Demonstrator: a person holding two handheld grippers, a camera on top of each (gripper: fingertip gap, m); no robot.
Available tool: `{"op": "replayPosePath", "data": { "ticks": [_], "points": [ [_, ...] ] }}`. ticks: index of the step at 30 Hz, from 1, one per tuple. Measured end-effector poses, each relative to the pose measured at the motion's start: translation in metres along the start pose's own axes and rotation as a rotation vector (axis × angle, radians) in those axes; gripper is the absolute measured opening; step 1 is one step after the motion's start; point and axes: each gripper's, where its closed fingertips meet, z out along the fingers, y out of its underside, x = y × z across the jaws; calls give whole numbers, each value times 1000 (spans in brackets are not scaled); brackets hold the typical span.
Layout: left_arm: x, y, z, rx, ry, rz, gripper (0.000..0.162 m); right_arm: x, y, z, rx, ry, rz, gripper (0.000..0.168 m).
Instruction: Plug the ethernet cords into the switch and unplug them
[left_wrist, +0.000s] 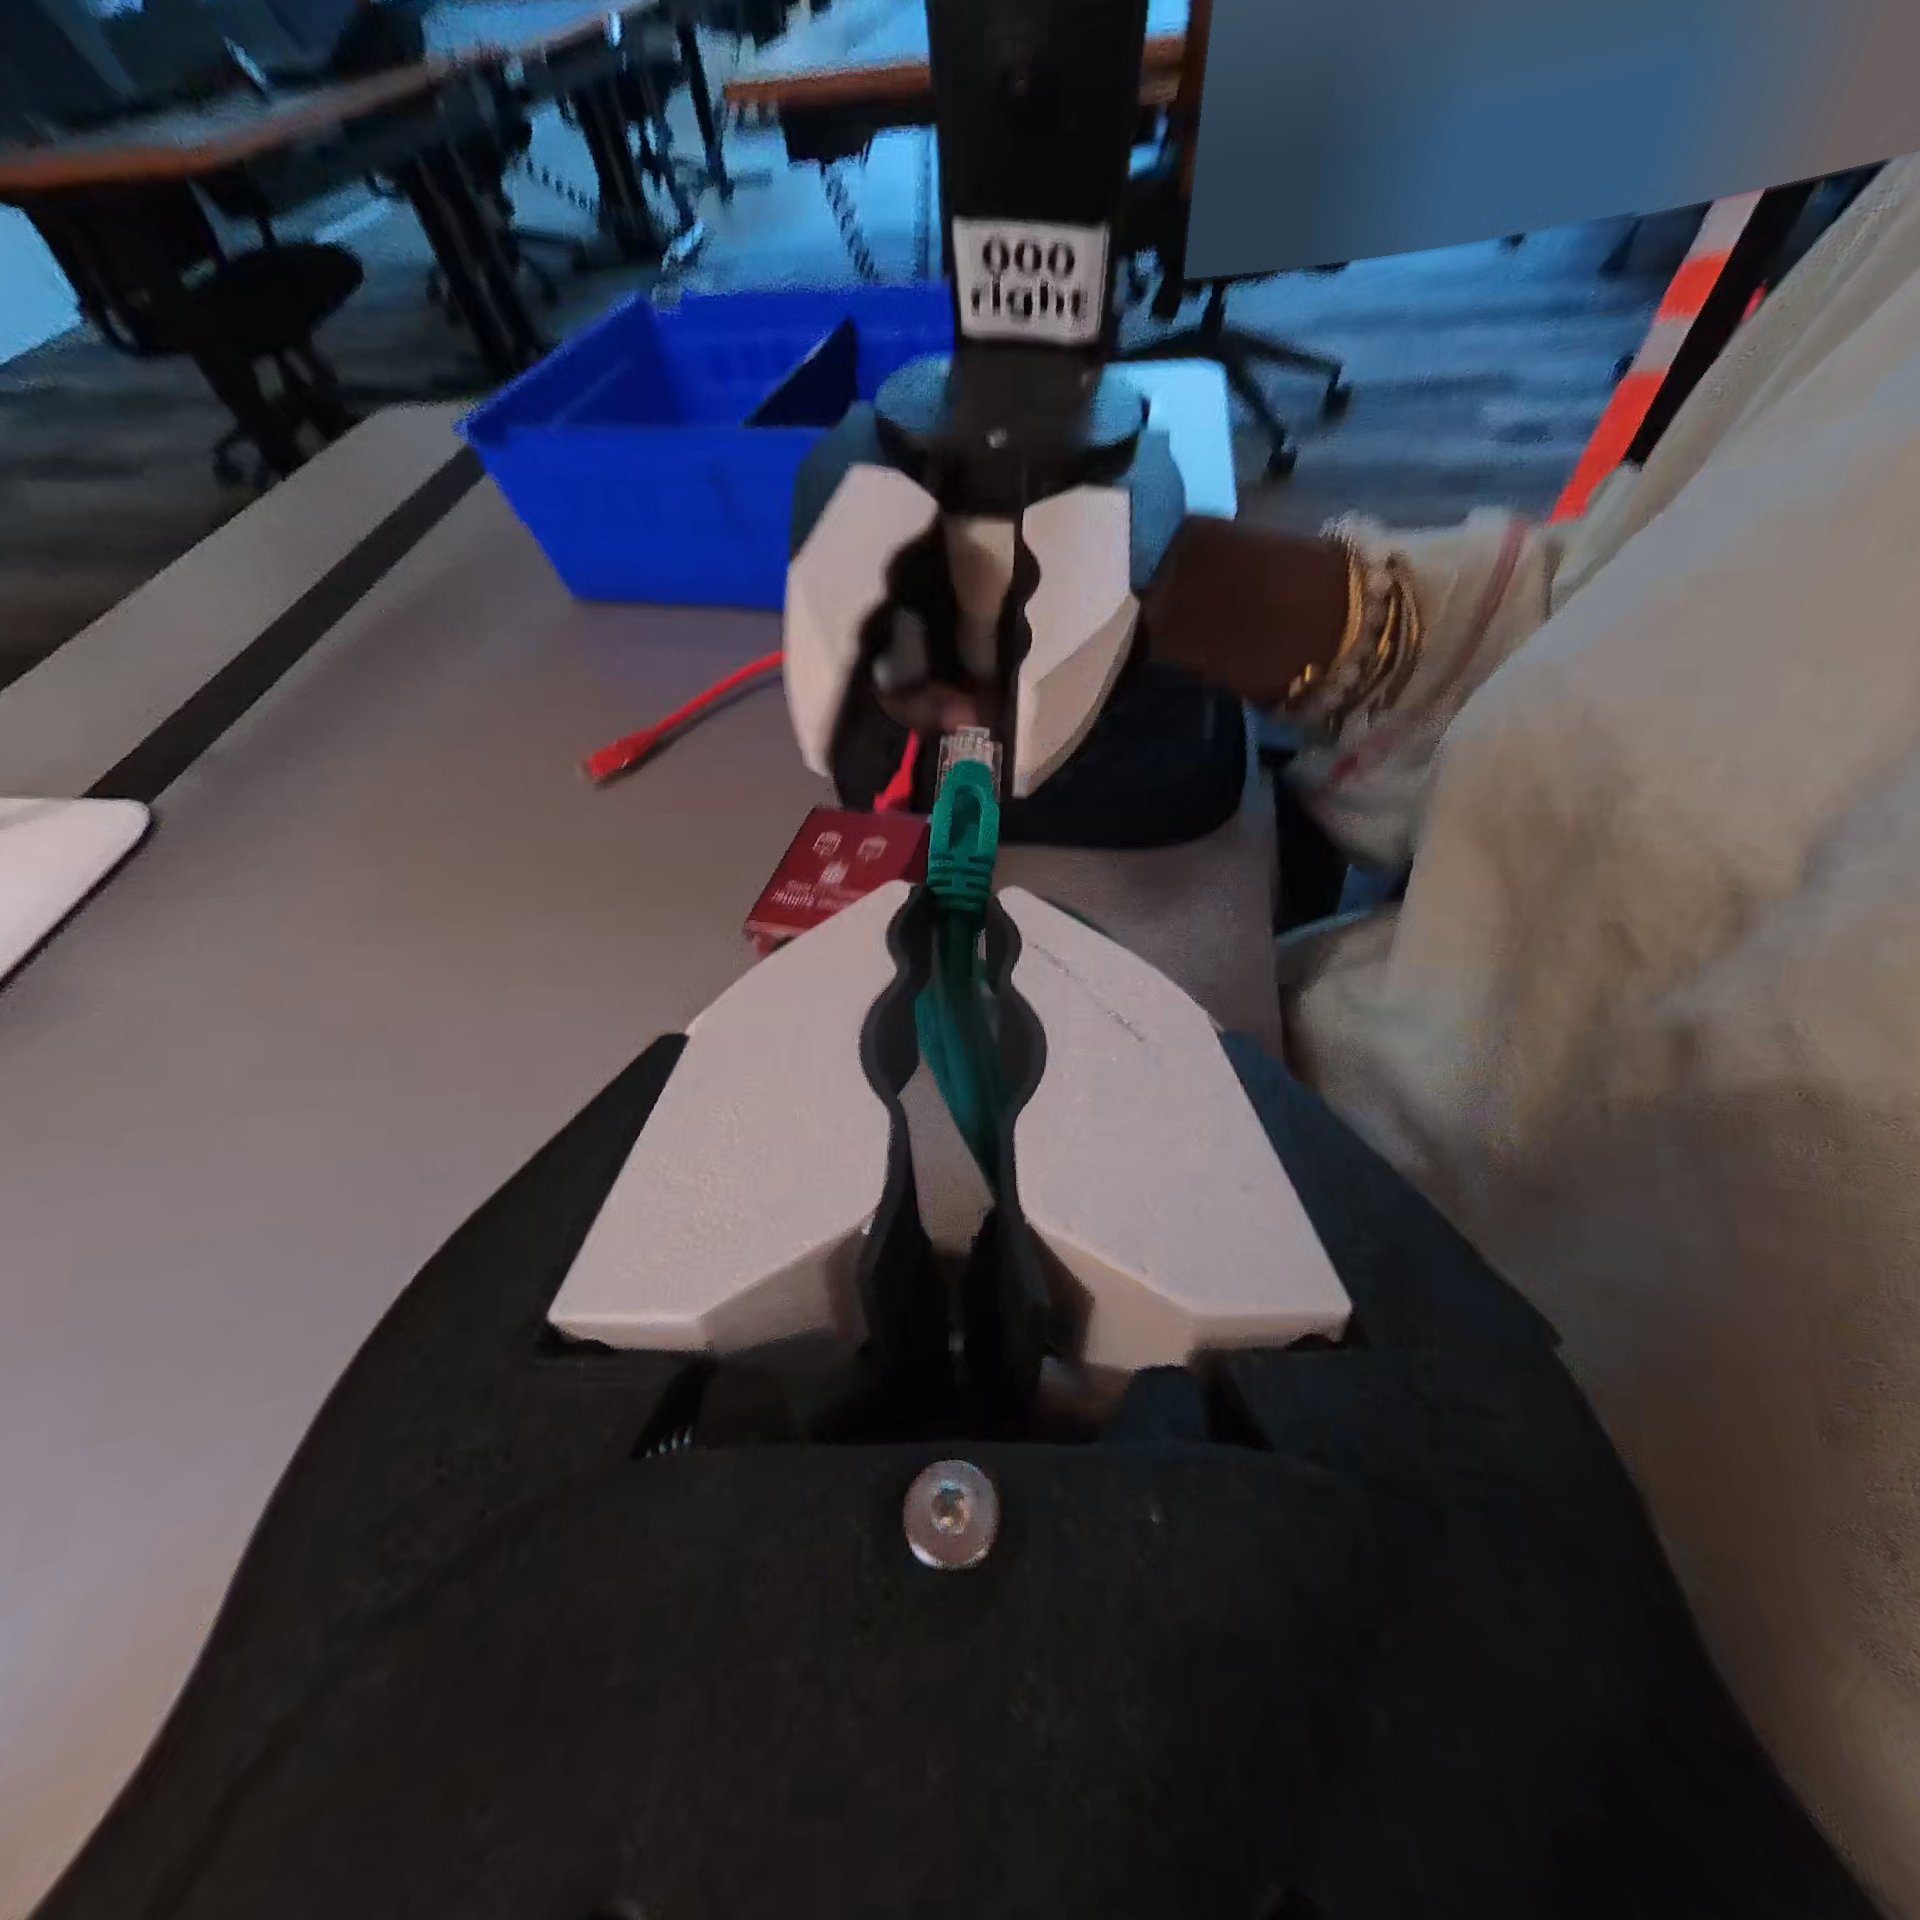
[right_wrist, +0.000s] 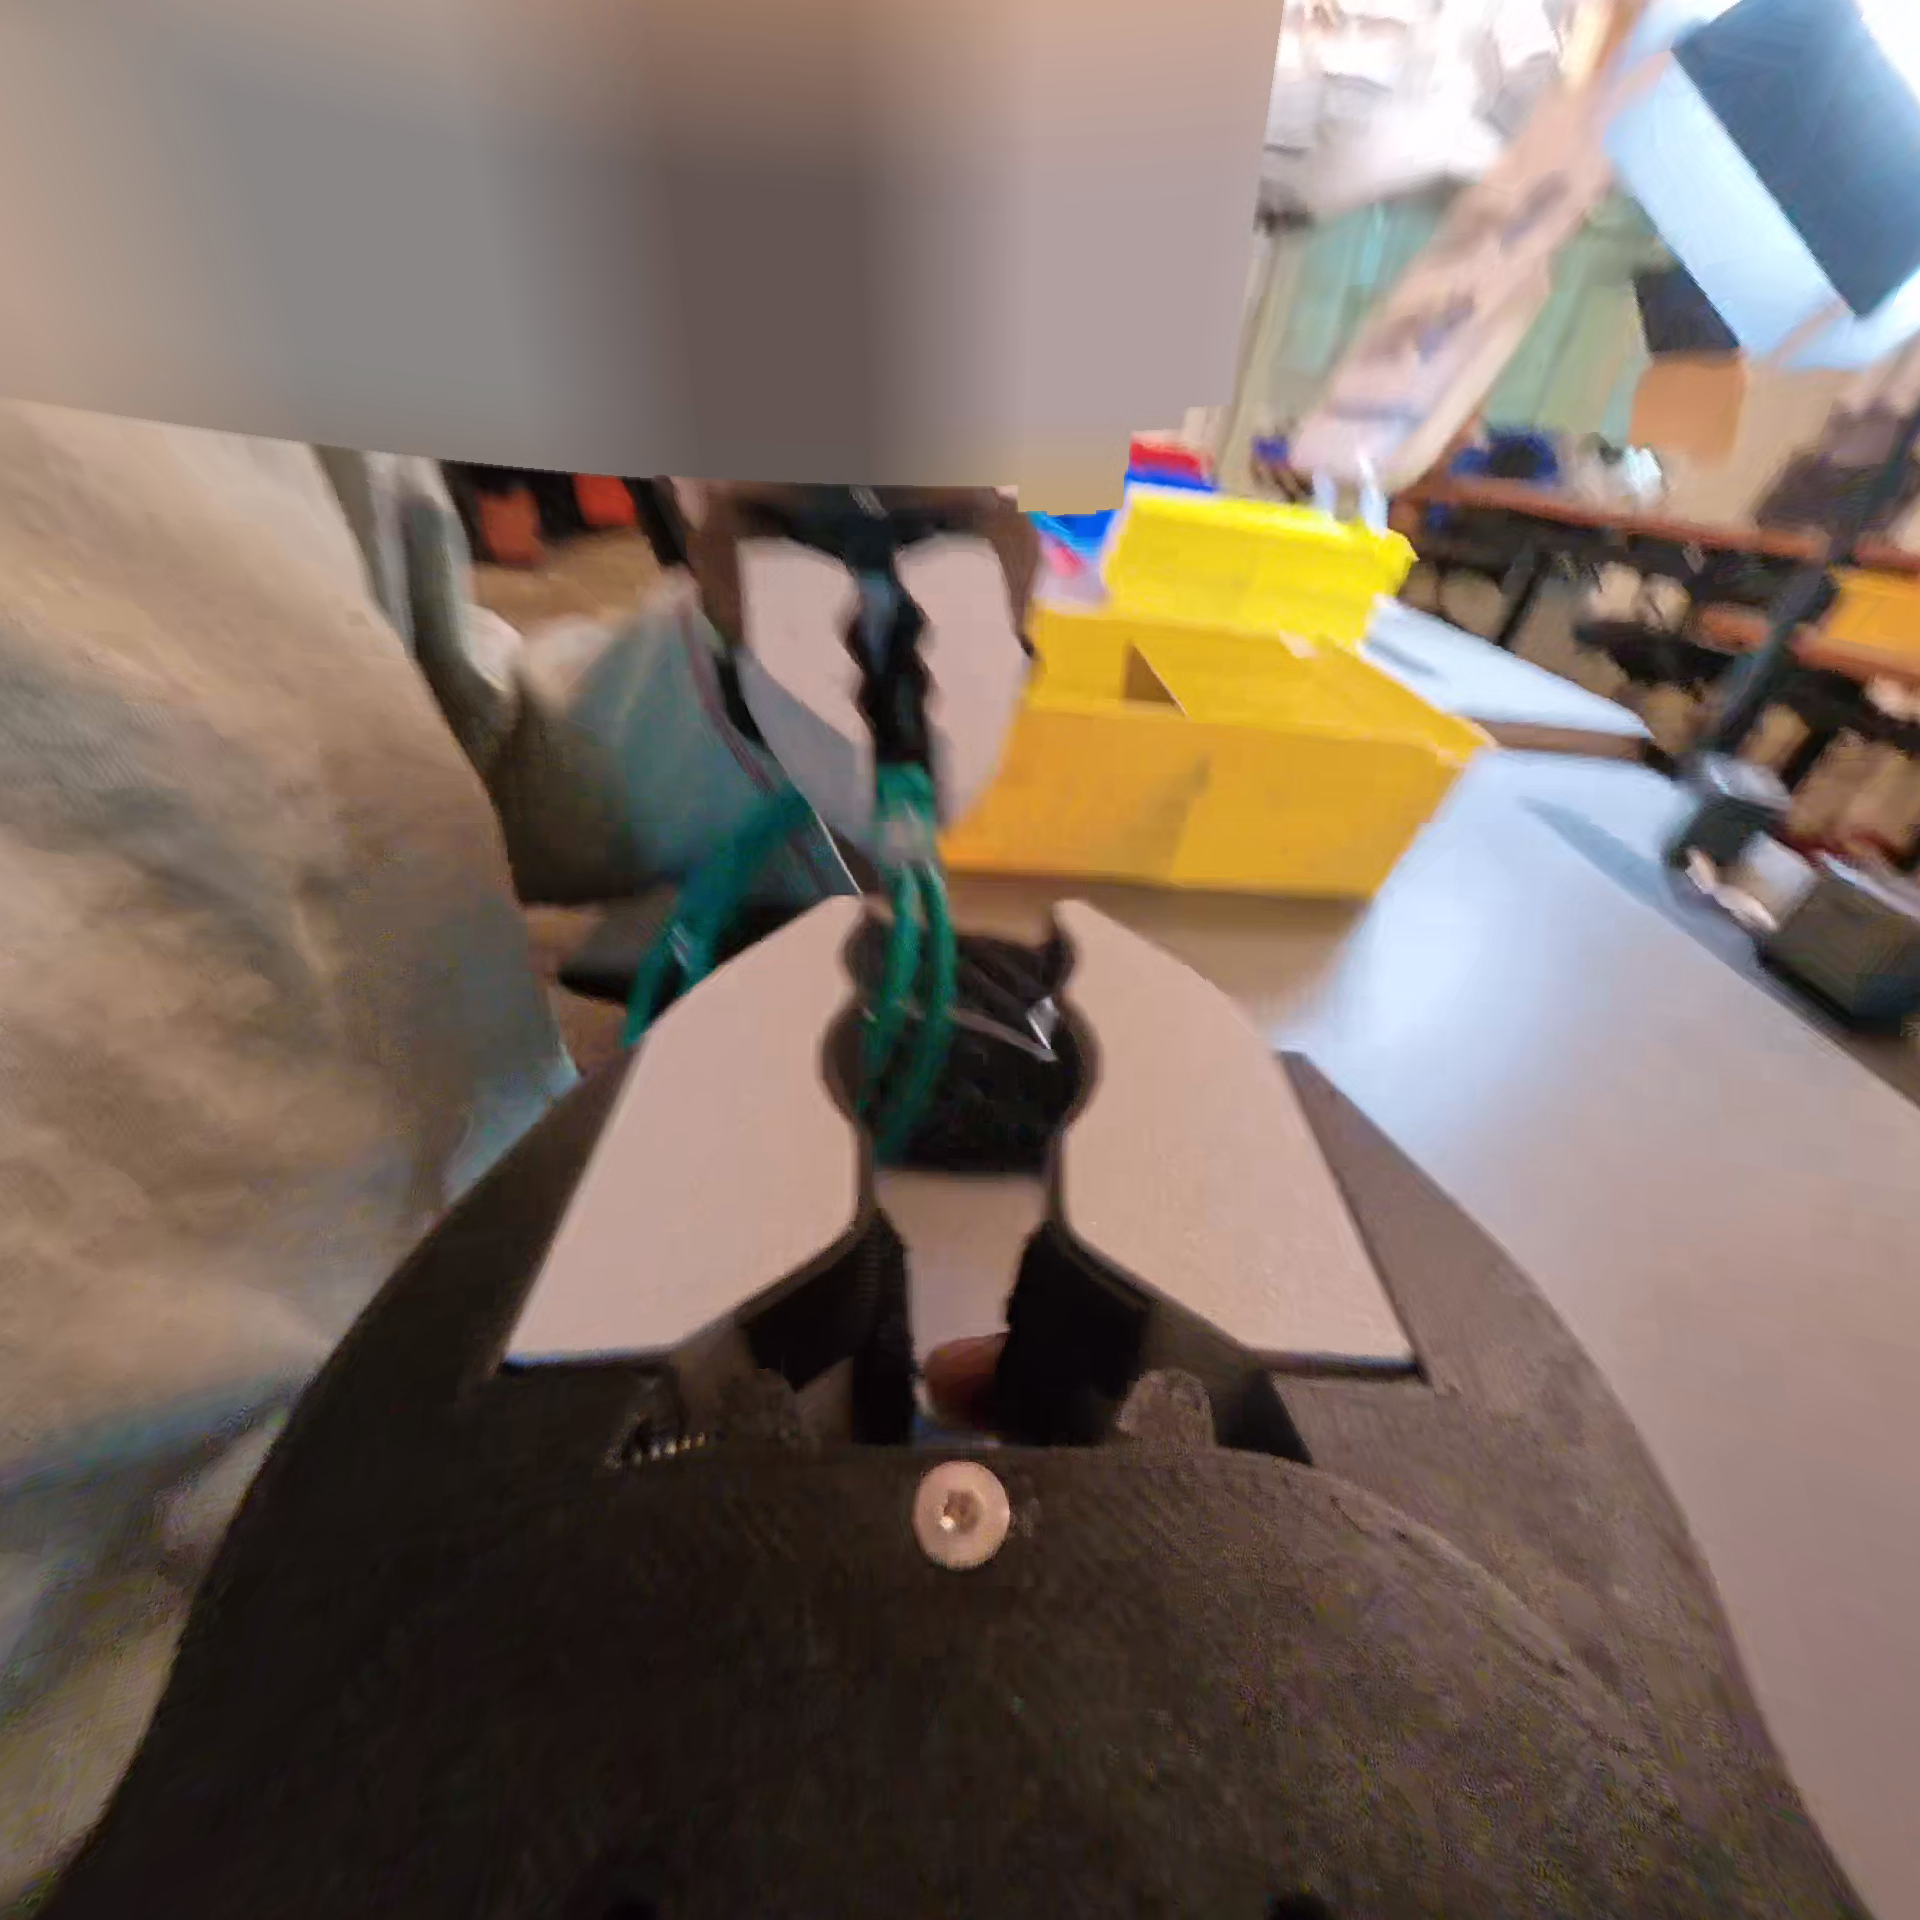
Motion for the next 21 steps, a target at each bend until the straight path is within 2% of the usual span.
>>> {"op": "replayPosePath", "data": {
  "ticks": [1, 4, 7, 12, 17, 21],
  "points": [
    [-3, 0, -9, -29, -21, 3, 10, 11, 12, -10, -88, 54, 10, 52],
    [-15, 5, -36, -122, -102, 11, 10, 43, 71, -51, -472, 225, 46, 88],
    [-26, 10, -64, -226, -163, 30, 10, 49, 114, -78, -760, 250, 70, 108],
    [-40, 9, -93, -363, -208, 75, 10, 45, 136, -70, -912, 121, 168, 103],
    [-42, 13, -83, -377, -177, 88, 10, 46, 154, -59, -1047, 9, 211, 93],
    [-45, 16, -75, -324, -183, 69, 10, 50, 159, -55, -1033, 24, 144, 84]
  ]
}}
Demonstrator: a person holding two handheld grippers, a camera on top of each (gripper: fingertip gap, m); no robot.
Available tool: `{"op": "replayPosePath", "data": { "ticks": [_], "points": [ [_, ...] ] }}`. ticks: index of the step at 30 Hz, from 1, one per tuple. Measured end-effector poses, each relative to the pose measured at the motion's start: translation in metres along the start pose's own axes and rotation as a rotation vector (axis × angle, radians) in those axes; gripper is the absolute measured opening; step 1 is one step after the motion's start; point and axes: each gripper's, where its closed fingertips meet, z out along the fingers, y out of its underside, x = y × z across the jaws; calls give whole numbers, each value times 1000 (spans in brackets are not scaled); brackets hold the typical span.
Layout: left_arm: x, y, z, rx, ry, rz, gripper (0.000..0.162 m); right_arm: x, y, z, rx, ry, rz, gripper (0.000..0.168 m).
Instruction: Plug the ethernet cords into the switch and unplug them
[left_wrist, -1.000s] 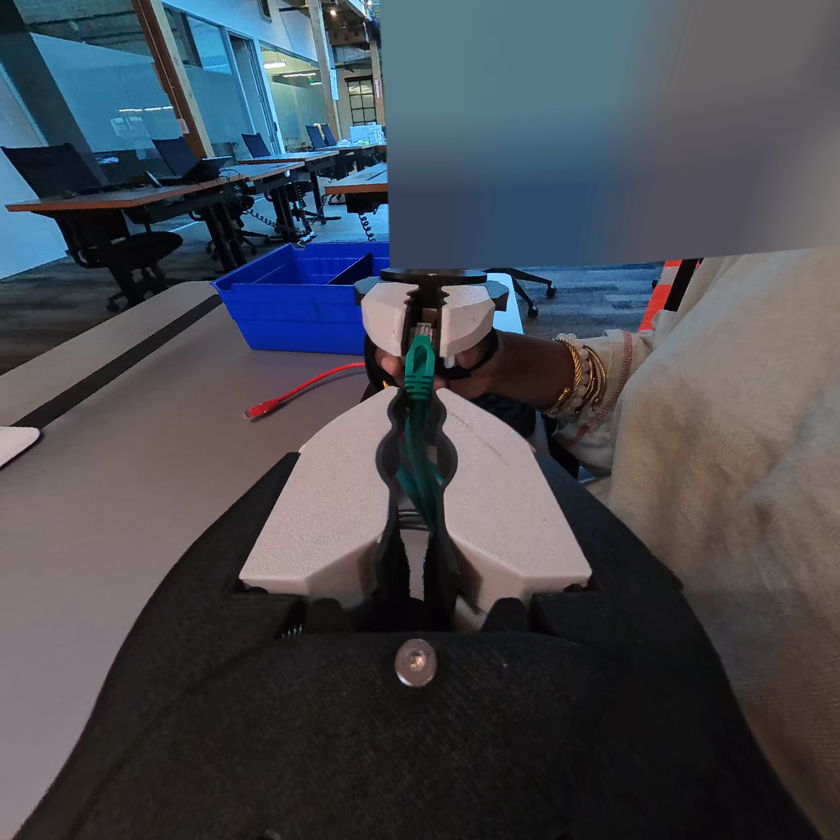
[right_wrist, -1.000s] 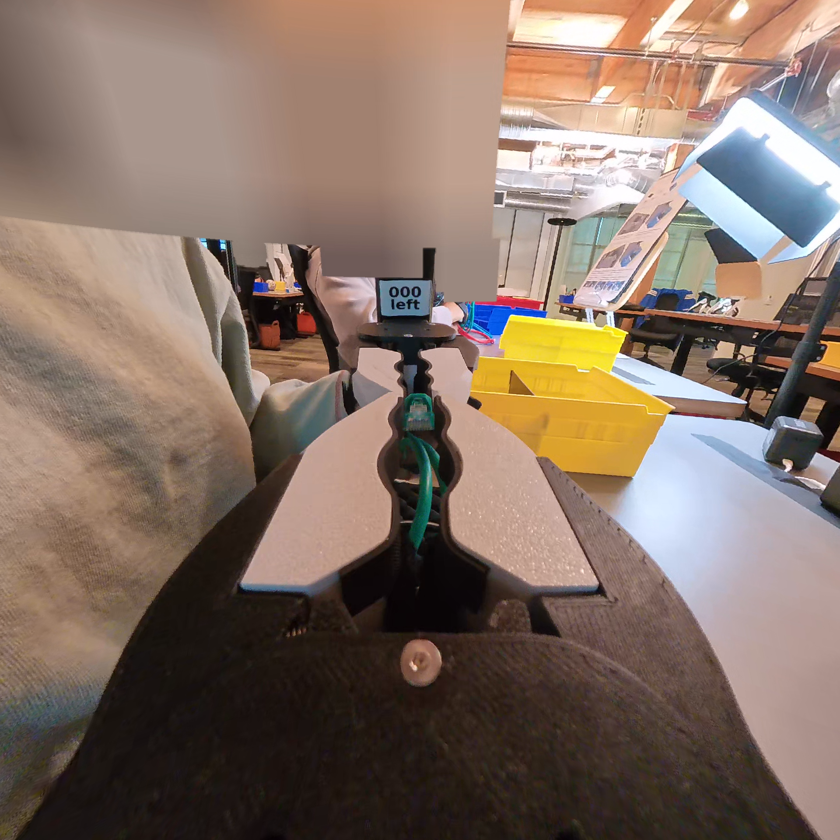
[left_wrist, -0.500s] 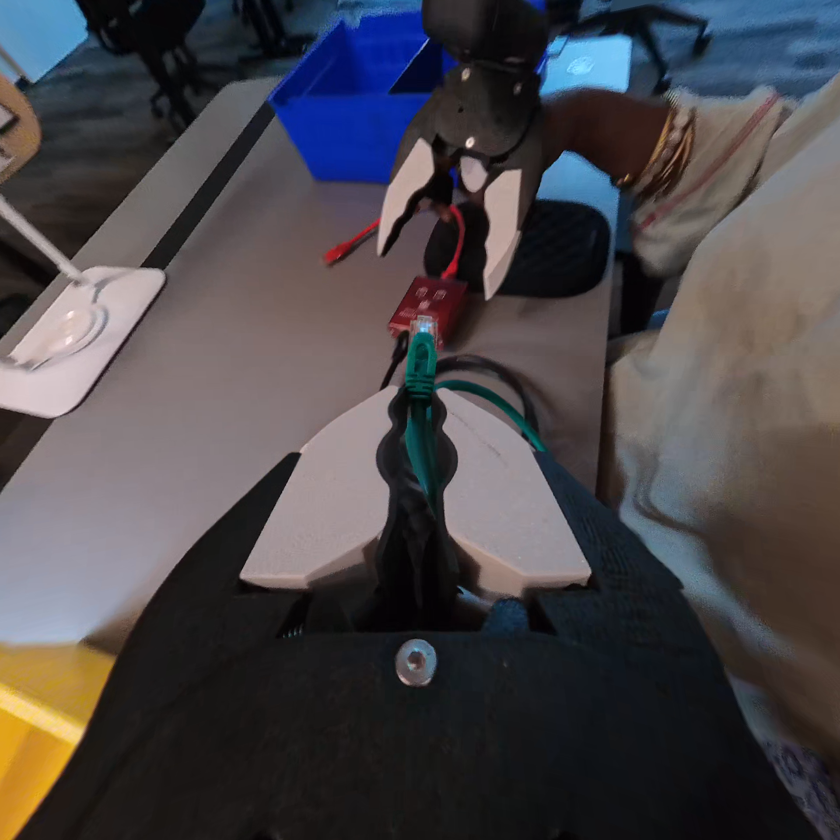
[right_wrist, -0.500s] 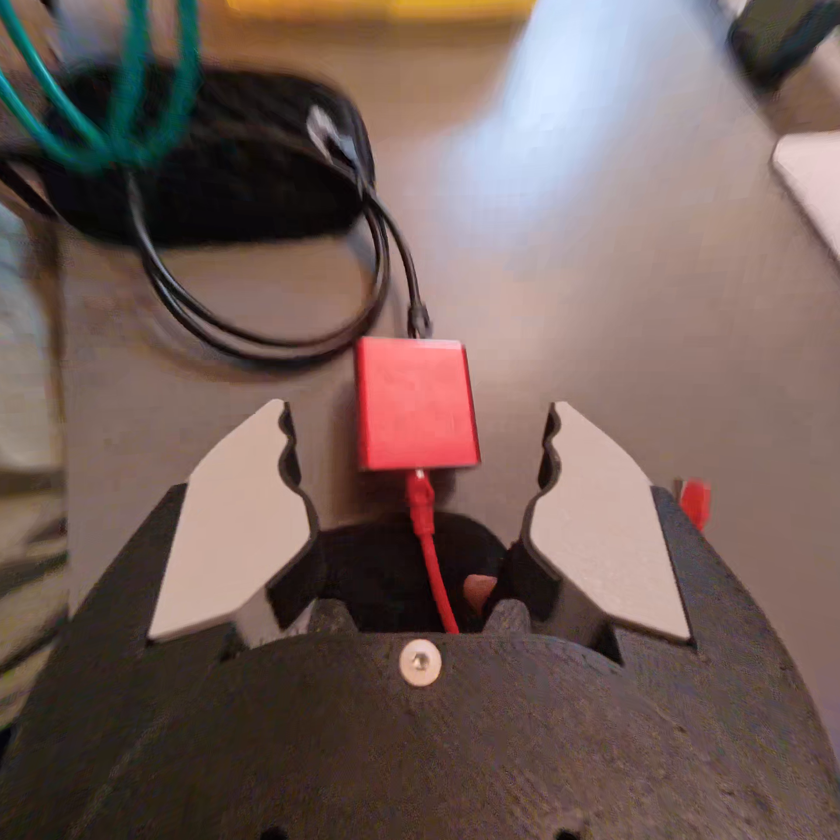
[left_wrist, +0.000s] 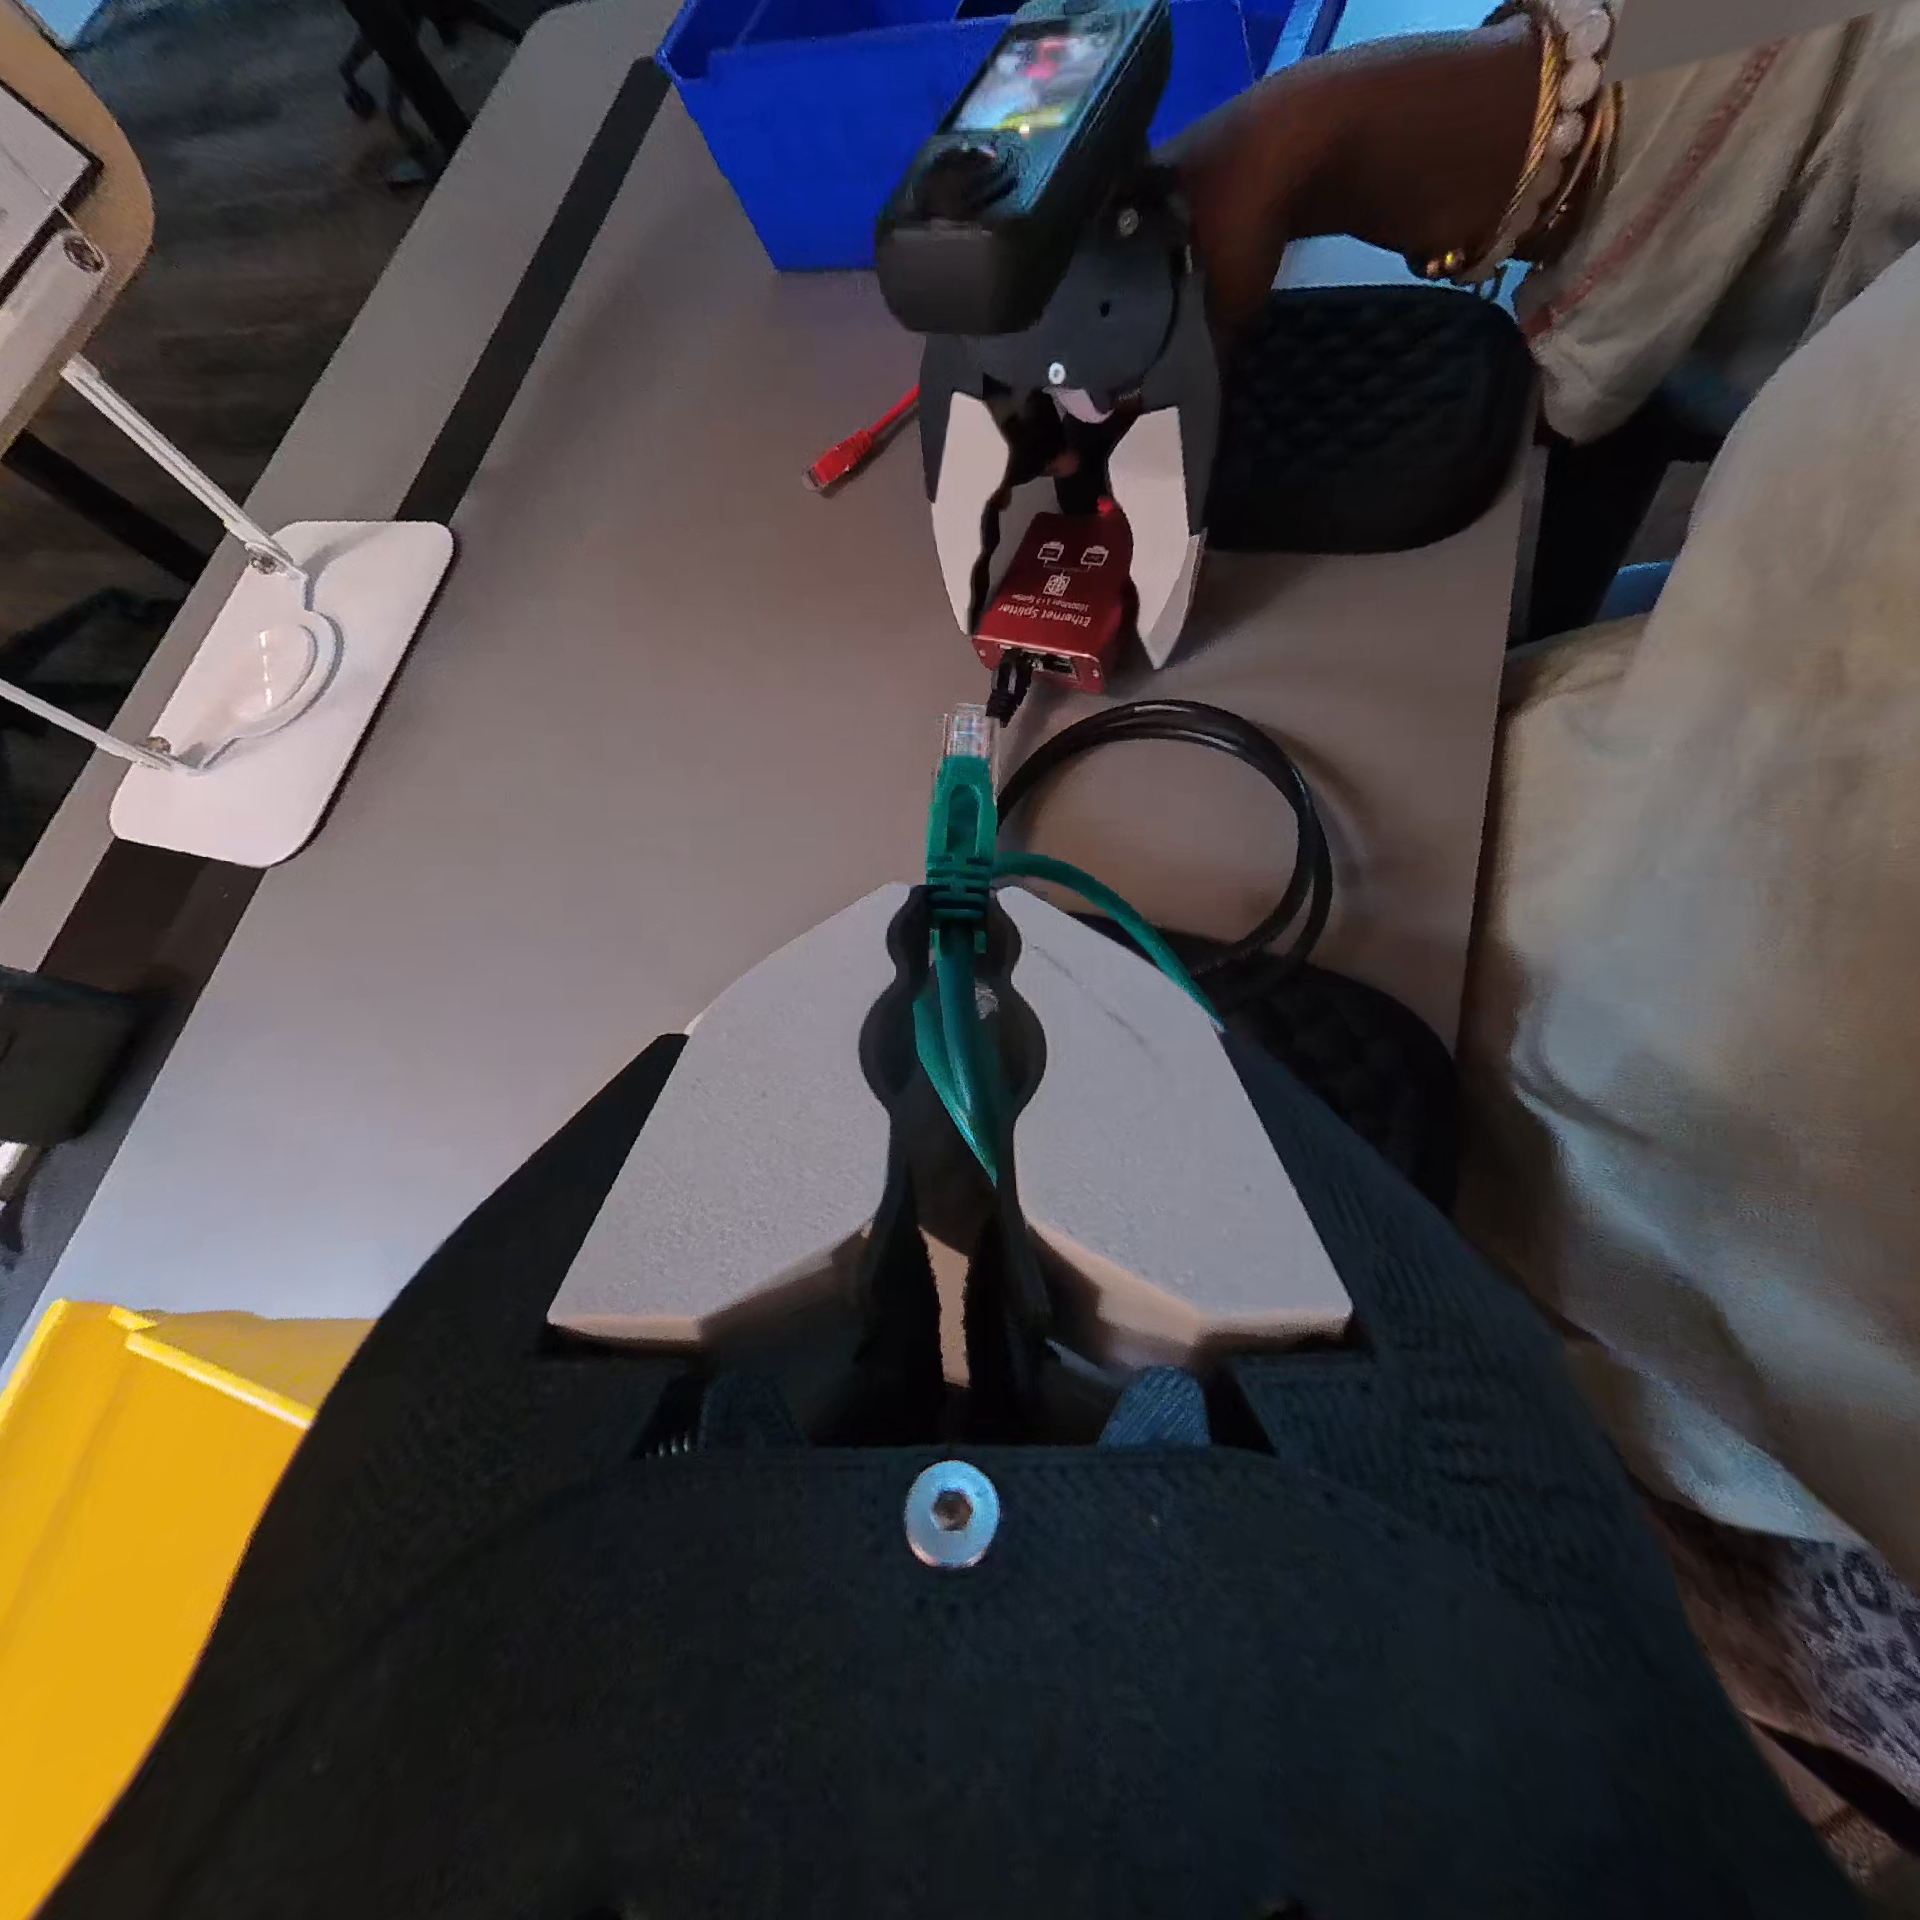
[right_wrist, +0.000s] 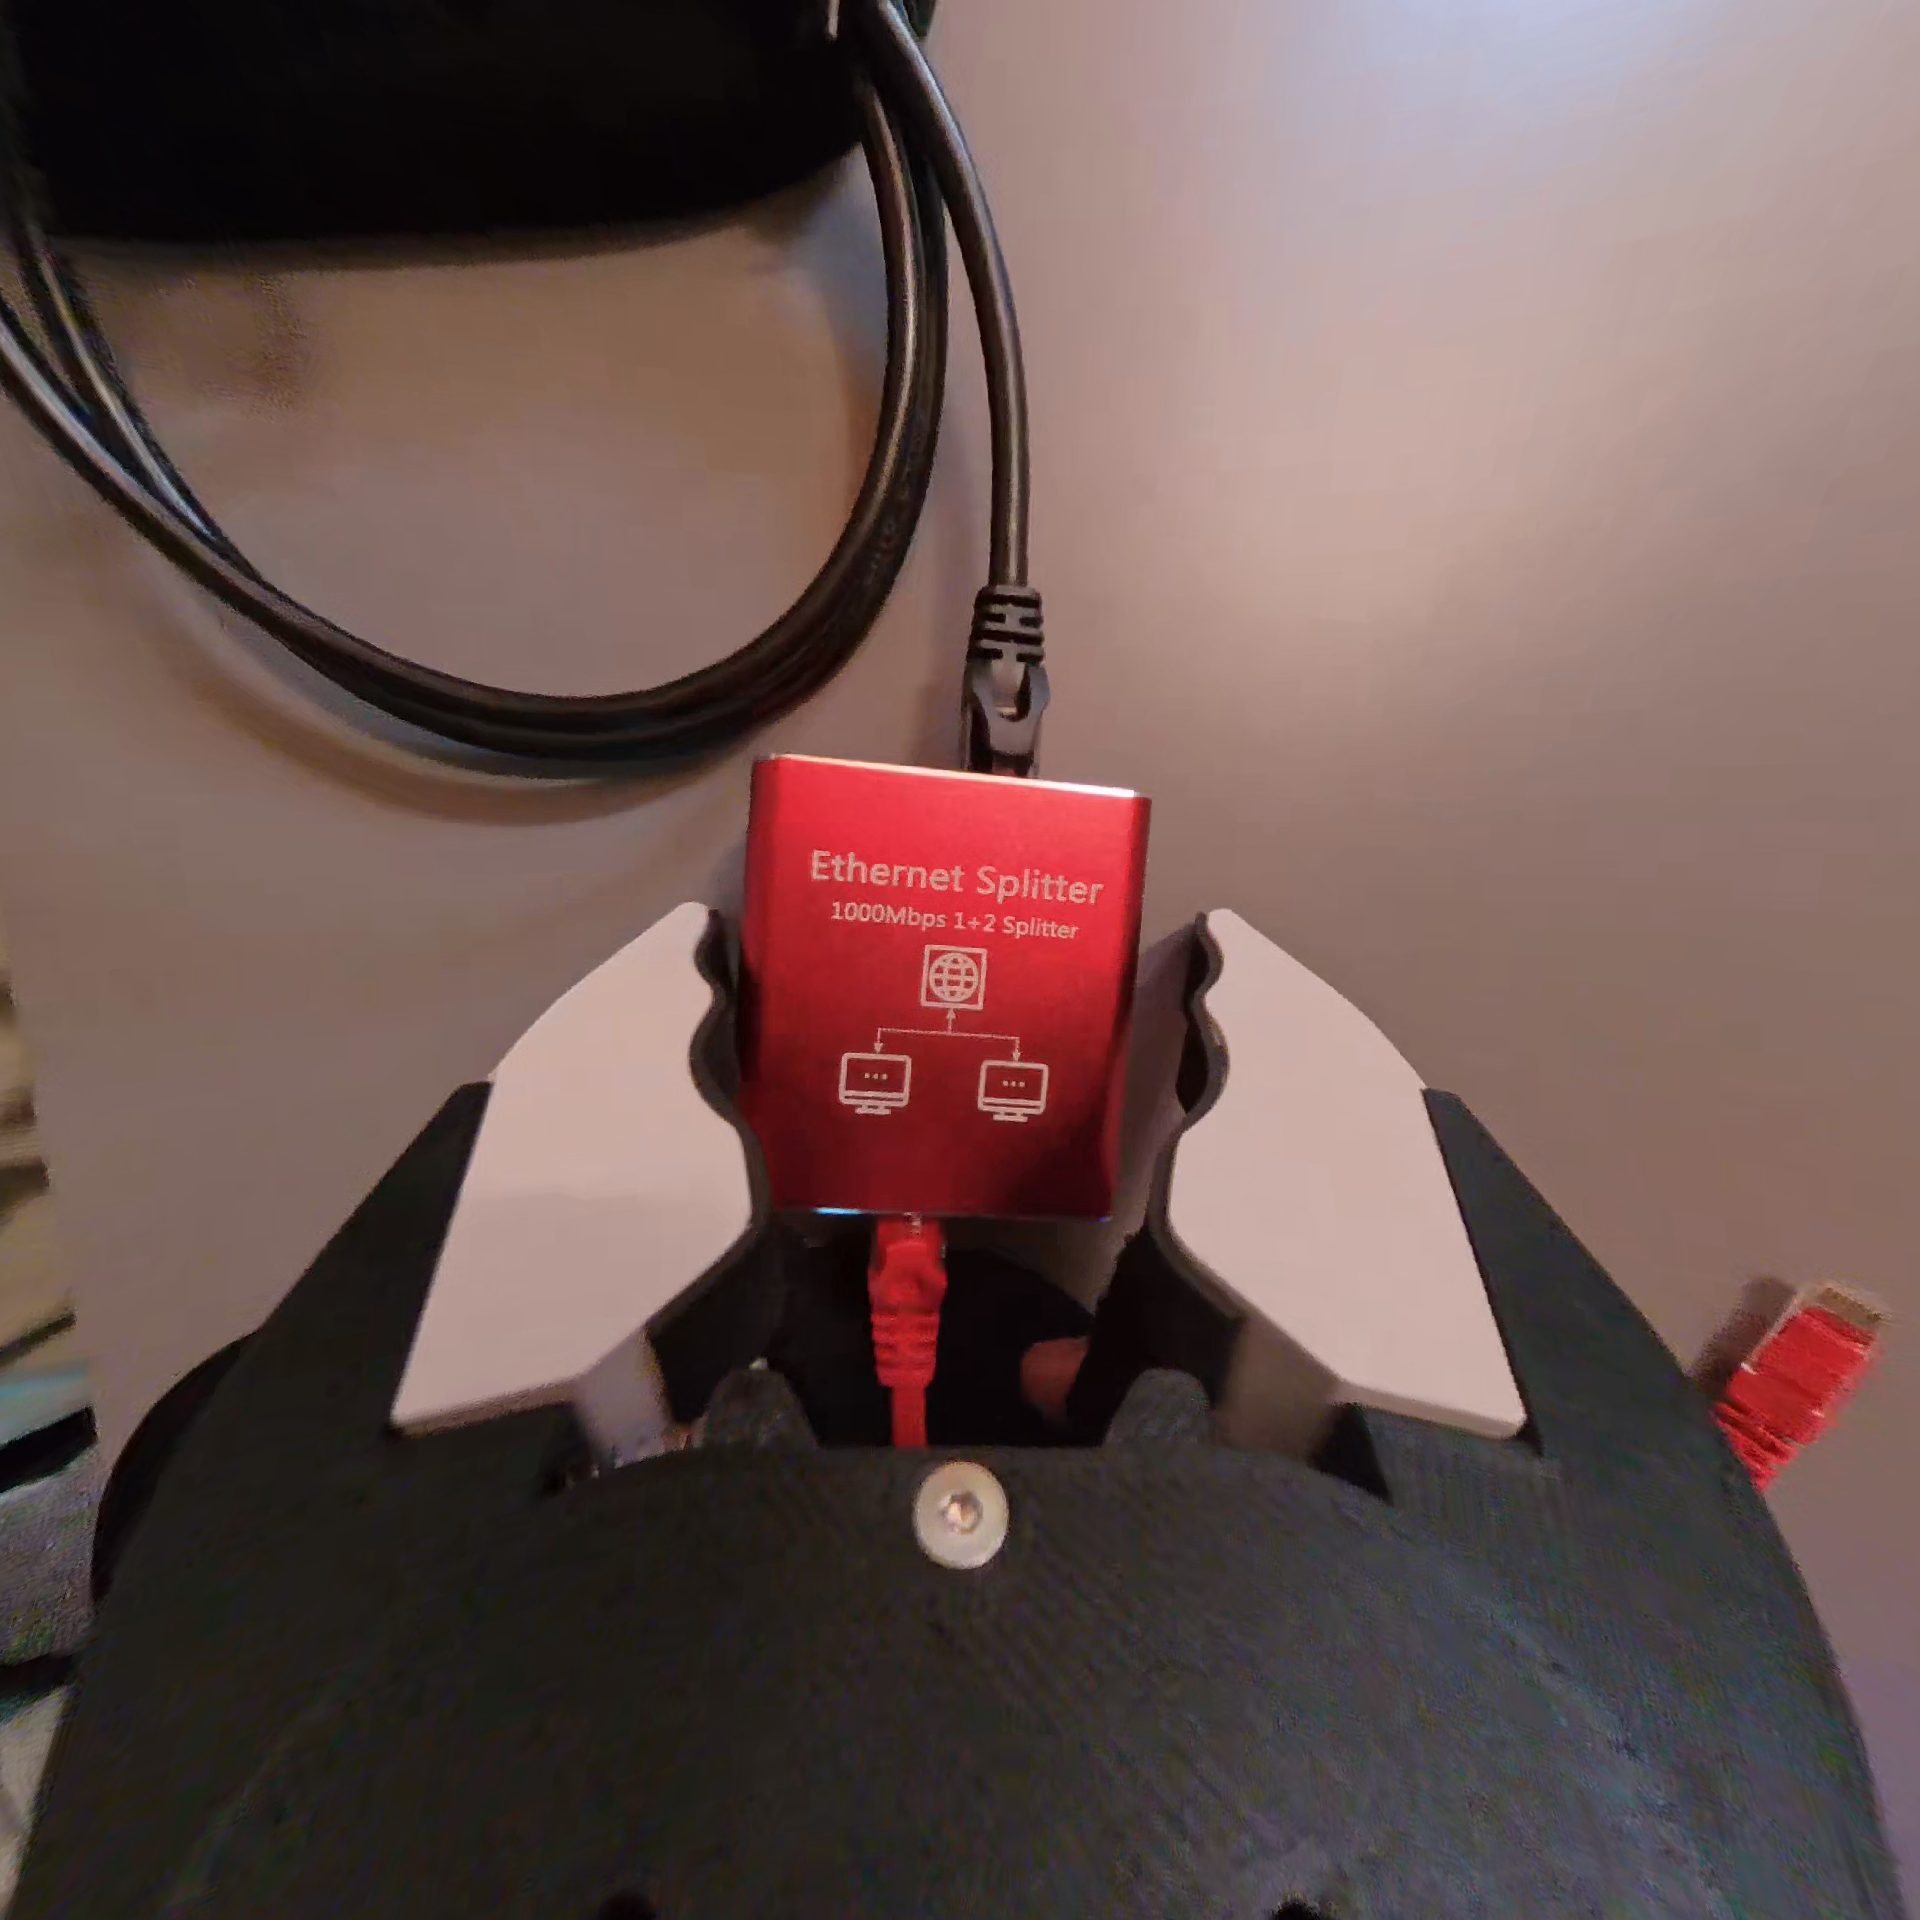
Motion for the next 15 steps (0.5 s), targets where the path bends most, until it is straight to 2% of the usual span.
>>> {"op": "replayPosePath", "data": {
  "ticks": [1, 2, 9, 15],
  "points": [
    [1, 2, 3, 2, 7, -6, 10, -1, -2, 0, 26, 1, 3, 74],
    [1, 3, 6, 2, 13, -9, 10, -1, -2, 0, 49, 5, 6, 72],
    [7, 0, 18, 11, 39, 14, 10, -2, -10, -14, 173, 92, -39, 71],
    [24, -21, 55, 24, 47, 88, 10, -2, -22, -35, 246, 216, -70, 70]
  ]
}}
